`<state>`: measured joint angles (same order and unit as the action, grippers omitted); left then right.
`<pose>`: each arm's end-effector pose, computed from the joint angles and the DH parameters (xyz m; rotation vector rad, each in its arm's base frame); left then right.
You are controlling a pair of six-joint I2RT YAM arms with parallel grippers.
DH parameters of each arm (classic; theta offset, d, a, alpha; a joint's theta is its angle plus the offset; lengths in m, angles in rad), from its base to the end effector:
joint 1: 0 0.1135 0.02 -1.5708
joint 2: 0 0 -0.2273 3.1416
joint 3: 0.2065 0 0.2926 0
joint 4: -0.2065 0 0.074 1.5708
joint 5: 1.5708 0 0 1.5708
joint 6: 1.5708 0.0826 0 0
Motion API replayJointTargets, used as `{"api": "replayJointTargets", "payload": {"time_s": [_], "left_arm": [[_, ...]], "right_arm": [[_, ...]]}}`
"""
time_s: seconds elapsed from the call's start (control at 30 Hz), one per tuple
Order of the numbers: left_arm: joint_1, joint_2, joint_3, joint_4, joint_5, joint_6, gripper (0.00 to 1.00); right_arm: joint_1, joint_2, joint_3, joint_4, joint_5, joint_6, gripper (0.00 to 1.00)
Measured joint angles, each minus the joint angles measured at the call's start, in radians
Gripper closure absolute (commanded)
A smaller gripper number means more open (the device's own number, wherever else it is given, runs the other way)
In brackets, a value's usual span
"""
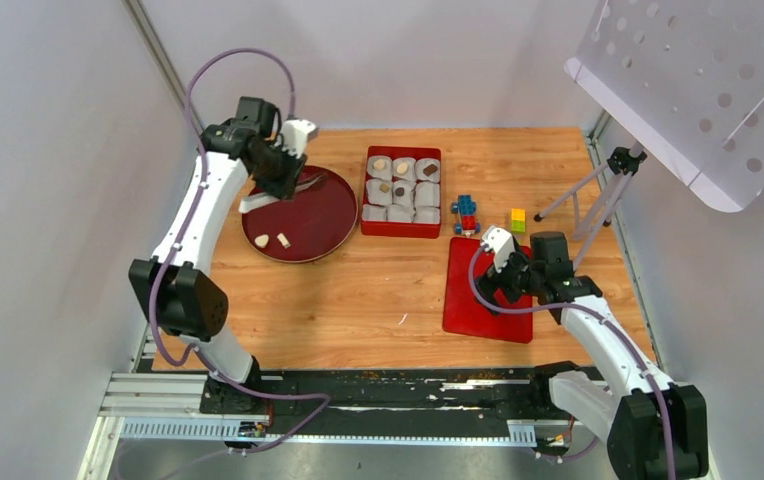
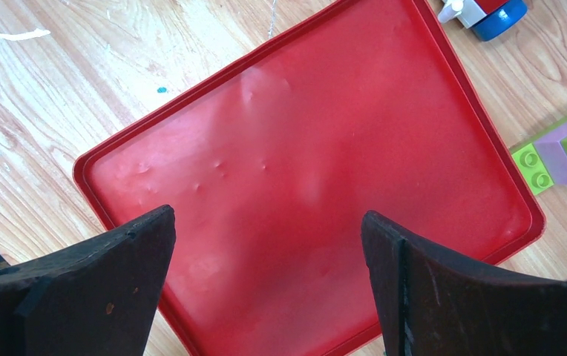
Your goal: Pack the chocolate
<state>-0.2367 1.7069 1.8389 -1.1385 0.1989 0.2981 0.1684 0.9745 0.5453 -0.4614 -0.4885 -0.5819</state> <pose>0.3945 -0.1119 0.3049 0.7486 2.4520 -0.2328 0.2598 0.0835 0.1227 -1.0557 2.1143 0.4032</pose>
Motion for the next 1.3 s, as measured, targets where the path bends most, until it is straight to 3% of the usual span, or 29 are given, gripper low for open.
{"api": "replayJointTargets", "payload": {"time_s": [0.1, 0.23, 0.6, 1.3], "left_arm": [[0.072, -0.057, -0.126, -0.014, -0.058, -0.003, 0.57], [0.102, -0.071, -0.248, -0.041, -0.115, -0.011, 0.61], [0.277, -0.132, -0.375, -0.022, -0.098, -0.228, 0.56], [0.271, -0.154, -0.398, -0.018, -0.026, -0.312, 0.47]], "right_arm": [[0.0, 0.008, 0.0, 0.006, 0.0, 0.0, 0.04], [0.0, 0.008, 0.0, 0.011, -0.002, 0.001, 0.04], [0.0, 0.005, 0.0, 0.01, -0.003, 0.0, 0.04], [0.0, 0.001, 0.0, 0.01, -0.003, 0.0, 0.04]]}}
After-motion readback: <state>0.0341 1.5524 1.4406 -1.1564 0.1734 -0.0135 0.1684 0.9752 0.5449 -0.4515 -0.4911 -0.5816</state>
